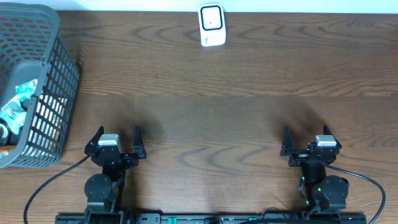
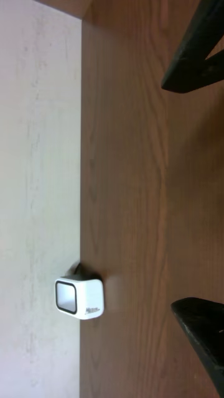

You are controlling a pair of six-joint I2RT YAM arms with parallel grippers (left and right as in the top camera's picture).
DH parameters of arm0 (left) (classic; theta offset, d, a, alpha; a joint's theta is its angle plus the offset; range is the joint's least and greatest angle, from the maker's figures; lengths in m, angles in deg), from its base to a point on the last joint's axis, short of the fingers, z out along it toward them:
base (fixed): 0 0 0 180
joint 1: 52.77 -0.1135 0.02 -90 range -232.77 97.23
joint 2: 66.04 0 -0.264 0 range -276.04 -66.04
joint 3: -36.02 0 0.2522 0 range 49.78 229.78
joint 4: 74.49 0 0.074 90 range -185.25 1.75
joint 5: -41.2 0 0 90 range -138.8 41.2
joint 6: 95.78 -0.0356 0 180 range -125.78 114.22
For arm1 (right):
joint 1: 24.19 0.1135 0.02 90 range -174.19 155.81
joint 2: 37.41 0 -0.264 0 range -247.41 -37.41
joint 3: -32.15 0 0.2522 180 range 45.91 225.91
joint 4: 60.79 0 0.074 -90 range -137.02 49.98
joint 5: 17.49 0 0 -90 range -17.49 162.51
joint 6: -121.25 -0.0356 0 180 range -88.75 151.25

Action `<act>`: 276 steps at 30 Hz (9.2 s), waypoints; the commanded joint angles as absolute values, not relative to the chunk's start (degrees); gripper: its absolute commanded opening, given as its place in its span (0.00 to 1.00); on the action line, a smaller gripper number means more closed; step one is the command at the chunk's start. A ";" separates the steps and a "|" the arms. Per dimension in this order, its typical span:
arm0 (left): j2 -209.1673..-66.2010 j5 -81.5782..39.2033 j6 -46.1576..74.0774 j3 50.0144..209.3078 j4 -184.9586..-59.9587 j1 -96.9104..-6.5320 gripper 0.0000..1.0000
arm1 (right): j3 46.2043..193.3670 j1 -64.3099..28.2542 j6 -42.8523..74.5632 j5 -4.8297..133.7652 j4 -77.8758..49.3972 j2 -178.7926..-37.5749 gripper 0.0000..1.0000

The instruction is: Scan the item barcode

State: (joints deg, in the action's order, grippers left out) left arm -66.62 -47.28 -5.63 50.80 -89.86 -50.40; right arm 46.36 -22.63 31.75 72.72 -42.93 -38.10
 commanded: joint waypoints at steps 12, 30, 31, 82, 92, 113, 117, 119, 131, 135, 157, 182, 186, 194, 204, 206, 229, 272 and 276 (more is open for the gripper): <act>-66.24 -48.86 -6.16 50.01 -92.48 -50.18 0.97 | 46.23 -22.39 32.18 72.98 -42.73 -37.79 0.99; -66.27 -48.86 -6.16 50.01 -92.48 -50.18 0.97 | 46.23 -22.39 32.18 72.98 -42.73 -37.79 0.99; -66.27 -48.86 -6.16 50.01 -92.48 -50.18 0.98 | 46.23 -22.39 32.18 72.98 -42.73 -37.79 0.99; -66.27 -48.86 -6.16 50.01 -92.48 -50.18 0.97 | 46.23 -22.39 32.18 72.98 -42.73 -37.79 0.99; -66.24 -48.86 -6.16 50.01 -92.48 -50.18 0.97 | 46.23 -22.39 32.18 72.98 -42.73 -37.79 0.99; -66.27 -48.86 -6.16 50.01 -92.48 -50.18 0.98 | 46.23 -22.39 32.18 72.98 -42.73 -37.79 0.99; -66.24 -48.86 -6.16 50.01 -92.48 -50.18 0.98 | 46.23 -22.39 32.18 72.98 -42.73 -37.79 0.99; -66.24 -48.86 -6.16 50.01 -92.48 -50.18 0.98 | 46.23 -22.39 32.18 72.98 -42.73 -37.79 0.99; -66.24 -45.73 -4.24 50.06 -92.26 -50.22 0.98 | 46.23 -22.39 32.18 72.98 -42.73 -37.79 0.99; -66.27 -44.73 2.74 50.06 -92.07 -50.20 0.98 | 46.23 -22.39 32.18 72.98 -42.73 -37.79 0.99; -66.27 -31.68 6.17 52.00 -64.94 -50.18 0.98 | 46.23 -22.39 32.18 72.98 -42.73 -37.79 0.99; -93.76 -28.95 1.40 113.36 -120.70 -50.22 0.98 | 46.23 -22.39 32.18 72.98 -42.73 -37.79 0.99; -94.02 -25.58 2.36 113.97 -115.54 -50.22 0.98 | 46.23 -22.39 32.18 72.98 -42.73 -37.79 0.99; -111.58 -25.69 -0.32 136.17 -131.47 -50.22 0.98 | 46.23 -22.39 32.18 72.98 -42.73 -37.79 0.99; -143.27 -25.62 -9.94 174.03 -166.80 -50.22 0.97 | 46.23 -22.39 32.18 72.98 -42.73 -37.79 0.99; -144.62 -25.67 -8.63 174.45 -164.76 -50.22 0.98 | 46.23 -22.39 32.18 72.98 -42.73 -37.79 0.99; -157.26 -21.91 3.98 183.30 -154.49 -78.92 0.98 | 46.23 -22.39 32.18 72.98 -42.73 -37.79 0.99; -158.18 -26.35 9.82 180.43 -159.43 -90.46 0.97 | 46.23 -22.39 32.18 72.98 -42.73 -37.79 0.99; -158.33 -24.36 9.77 180.43 -160.98 -90.46 0.97 | 46.23 -22.39 32.18 72.98 -42.73 -37.79 0.99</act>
State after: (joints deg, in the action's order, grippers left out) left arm -157.96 -26.45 9.47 180.63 -160.78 -90.22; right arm 46.31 -22.63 31.75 72.72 -42.97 -38.10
